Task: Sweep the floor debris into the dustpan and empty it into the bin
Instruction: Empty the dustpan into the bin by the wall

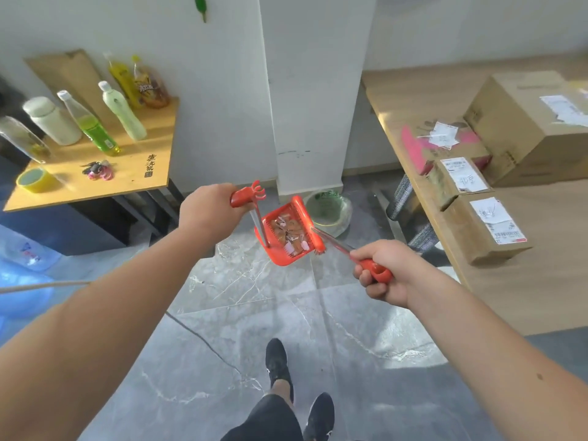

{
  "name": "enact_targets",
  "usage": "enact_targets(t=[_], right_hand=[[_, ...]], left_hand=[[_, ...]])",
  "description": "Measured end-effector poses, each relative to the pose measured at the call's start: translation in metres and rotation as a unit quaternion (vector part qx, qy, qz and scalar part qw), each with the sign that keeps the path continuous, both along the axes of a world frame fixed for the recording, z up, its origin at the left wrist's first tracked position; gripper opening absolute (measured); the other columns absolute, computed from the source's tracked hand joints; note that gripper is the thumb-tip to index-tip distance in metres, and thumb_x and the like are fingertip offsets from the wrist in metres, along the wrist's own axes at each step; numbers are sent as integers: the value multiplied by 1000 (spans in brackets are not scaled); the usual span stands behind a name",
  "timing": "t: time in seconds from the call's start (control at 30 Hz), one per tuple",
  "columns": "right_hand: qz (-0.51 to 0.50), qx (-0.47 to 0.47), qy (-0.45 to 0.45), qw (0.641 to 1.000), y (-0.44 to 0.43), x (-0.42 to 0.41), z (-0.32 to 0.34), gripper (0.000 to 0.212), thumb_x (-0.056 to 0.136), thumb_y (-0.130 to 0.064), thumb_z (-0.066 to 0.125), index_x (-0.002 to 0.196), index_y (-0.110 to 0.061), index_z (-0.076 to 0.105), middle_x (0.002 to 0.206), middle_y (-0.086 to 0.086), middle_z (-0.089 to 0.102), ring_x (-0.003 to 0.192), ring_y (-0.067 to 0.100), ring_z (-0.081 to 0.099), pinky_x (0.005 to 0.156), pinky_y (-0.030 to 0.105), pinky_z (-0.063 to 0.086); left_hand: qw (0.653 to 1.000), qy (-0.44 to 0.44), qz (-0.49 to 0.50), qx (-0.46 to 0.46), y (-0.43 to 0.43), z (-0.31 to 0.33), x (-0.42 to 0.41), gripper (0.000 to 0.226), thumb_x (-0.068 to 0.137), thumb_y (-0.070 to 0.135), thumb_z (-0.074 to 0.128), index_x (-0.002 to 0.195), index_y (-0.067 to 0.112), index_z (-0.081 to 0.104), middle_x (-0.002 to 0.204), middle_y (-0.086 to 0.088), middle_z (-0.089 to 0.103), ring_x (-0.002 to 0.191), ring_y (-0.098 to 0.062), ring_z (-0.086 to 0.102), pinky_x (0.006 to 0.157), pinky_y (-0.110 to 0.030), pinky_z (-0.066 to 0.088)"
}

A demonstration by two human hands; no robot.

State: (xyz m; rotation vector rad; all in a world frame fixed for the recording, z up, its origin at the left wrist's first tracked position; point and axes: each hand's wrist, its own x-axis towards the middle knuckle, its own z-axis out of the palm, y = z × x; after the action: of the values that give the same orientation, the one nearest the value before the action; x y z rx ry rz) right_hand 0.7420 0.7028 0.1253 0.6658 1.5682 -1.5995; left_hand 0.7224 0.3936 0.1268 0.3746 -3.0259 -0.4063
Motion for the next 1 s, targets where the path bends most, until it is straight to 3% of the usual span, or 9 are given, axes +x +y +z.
enact_targets(t=[0.37,0.47,0.77,0.9,1.0], right_hand=[[-59,30,18,998,-15,-91,7,7,95,-8,57,92,-9,51,60,8,51,37,10,46,31,15,22],[-61,49,27,997,-23,-110,7,5,95,-8,58,97,-8,53,60,9,51,38,10,45,33,15,21],[-116,73,46,990,-36,-149,-13,27,92,-4,61,118,-1,58,60,10,49,38,13,41,38,13,21],[-128,78,41,988,-35,-163,-21,15,91,-2,59,106,-5,59,60,11,48,40,14,40,39,14,21],[-148,75,36,985,-31,-173,-25,8,91,0,58,98,-5,57,60,11,49,41,15,40,38,15,22]], left_hand=[[996,29,-81,-33,-8,6,-136,39,88,57,63,80,20,53,64,4,48,66,-29,48,61,-33,36],[993,17,-105,-47,-18,5,-172,42,88,60,62,78,20,50,66,3,49,70,-31,53,62,-33,36],[982,20,-166,-91,-30,-3,-254,46,85,64,61,74,20,49,63,5,51,67,-30,55,60,-31,38],[976,11,-194,-100,-26,-5,-277,52,82,61,64,64,21,37,57,5,47,62,-27,51,57,-30,38],[968,5,-220,-121,-19,-8,-288,47,83,59,63,67,21,41,59,5,47,63,-25,52,58,-29,41]])
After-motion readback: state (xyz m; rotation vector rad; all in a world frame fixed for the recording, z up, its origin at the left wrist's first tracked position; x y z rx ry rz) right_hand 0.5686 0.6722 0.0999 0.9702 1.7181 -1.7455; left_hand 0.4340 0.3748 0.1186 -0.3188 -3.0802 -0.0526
